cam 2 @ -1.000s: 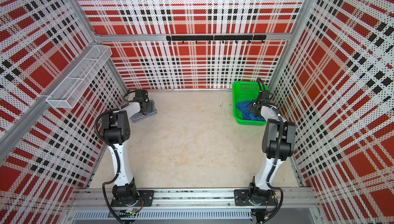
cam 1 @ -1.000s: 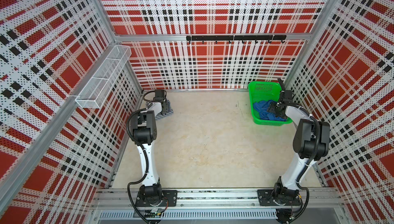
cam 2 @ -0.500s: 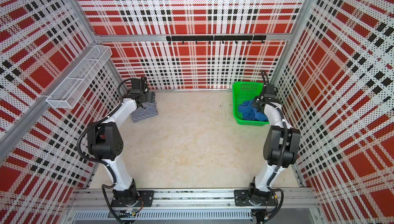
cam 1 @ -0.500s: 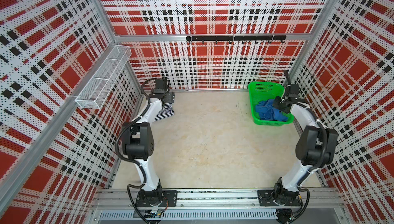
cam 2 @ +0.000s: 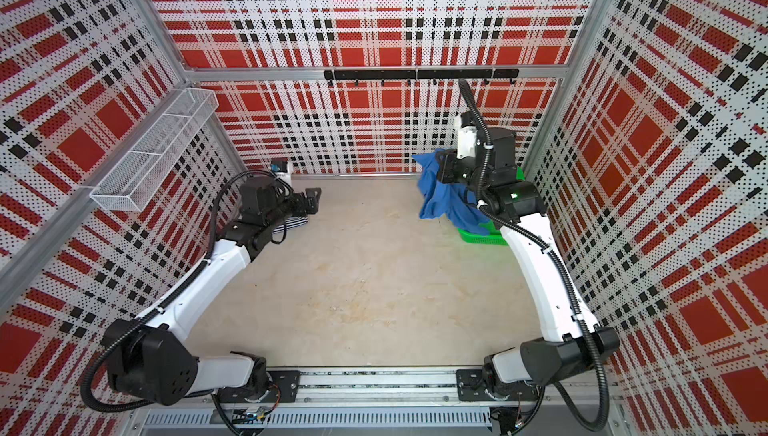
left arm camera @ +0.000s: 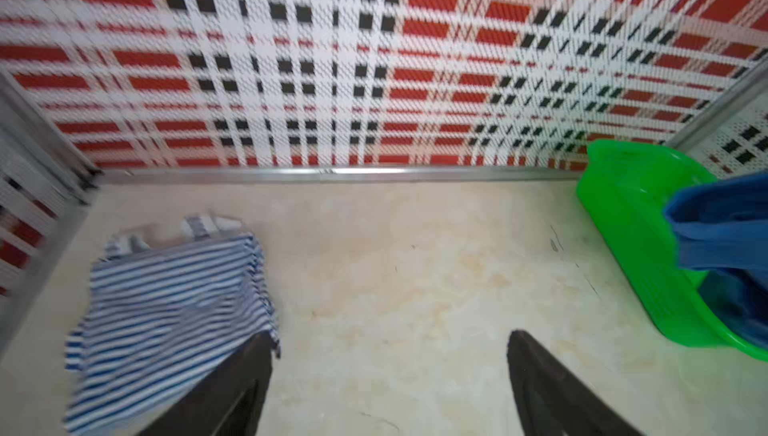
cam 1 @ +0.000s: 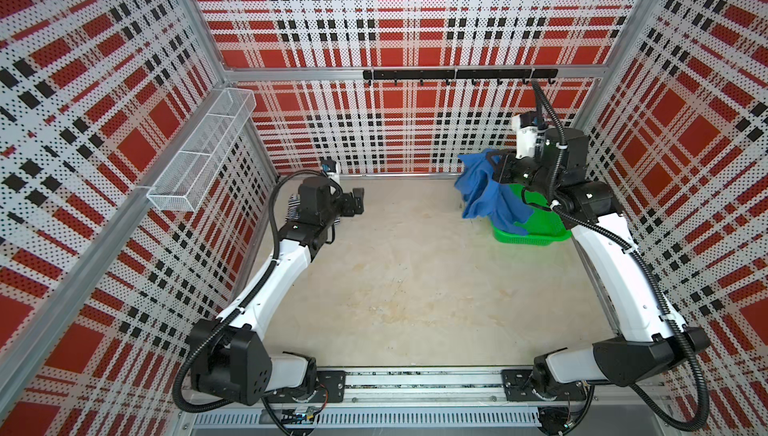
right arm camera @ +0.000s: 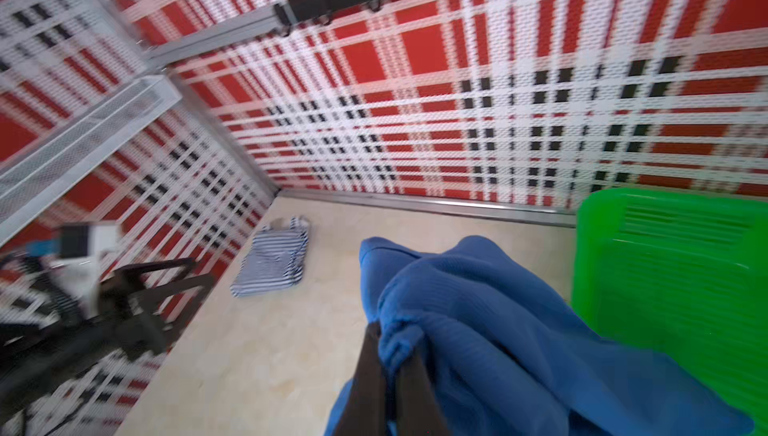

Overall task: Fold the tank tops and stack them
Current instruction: 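Grasp the blue garment in the basket with the right gripper, drop it on table, then grasp the blue garment's edges with both grippers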

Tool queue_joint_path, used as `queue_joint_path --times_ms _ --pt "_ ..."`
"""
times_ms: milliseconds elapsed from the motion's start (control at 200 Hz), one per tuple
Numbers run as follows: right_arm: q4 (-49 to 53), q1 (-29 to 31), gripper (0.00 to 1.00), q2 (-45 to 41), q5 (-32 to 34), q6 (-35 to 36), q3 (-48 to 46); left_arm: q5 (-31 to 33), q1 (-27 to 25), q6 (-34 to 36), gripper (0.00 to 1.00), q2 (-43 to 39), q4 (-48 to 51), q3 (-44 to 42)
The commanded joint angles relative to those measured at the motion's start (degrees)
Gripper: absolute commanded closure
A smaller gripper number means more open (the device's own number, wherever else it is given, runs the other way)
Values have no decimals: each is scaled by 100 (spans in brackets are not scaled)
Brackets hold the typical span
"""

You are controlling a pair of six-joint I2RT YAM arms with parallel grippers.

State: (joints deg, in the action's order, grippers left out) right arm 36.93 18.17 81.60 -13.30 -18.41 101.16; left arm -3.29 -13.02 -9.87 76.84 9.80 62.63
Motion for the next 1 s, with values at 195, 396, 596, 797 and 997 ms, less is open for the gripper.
queue_joint_path --times_ms 195,396,596,797,997 --pt "-573 978 100 212 -1833 -3 466 -847 -70 -677 13 -283 -621 -812" --pt "-651 734 100 1032 -708 -255 389 -860 -70 -850 14 -207 -875 -1111" --pt "-1451 111 69 2389 -337 -616 113 -615 -70 -955 17 86 -880 -1225" --pt "-815 -231 30 2821 760 -311 319 -43 -549 -1037 23 408 -582 -1387" --pt "-466 338 40 1799 1195 -76 -1284 -53 -867 -1473 41 781 -593 -1770"
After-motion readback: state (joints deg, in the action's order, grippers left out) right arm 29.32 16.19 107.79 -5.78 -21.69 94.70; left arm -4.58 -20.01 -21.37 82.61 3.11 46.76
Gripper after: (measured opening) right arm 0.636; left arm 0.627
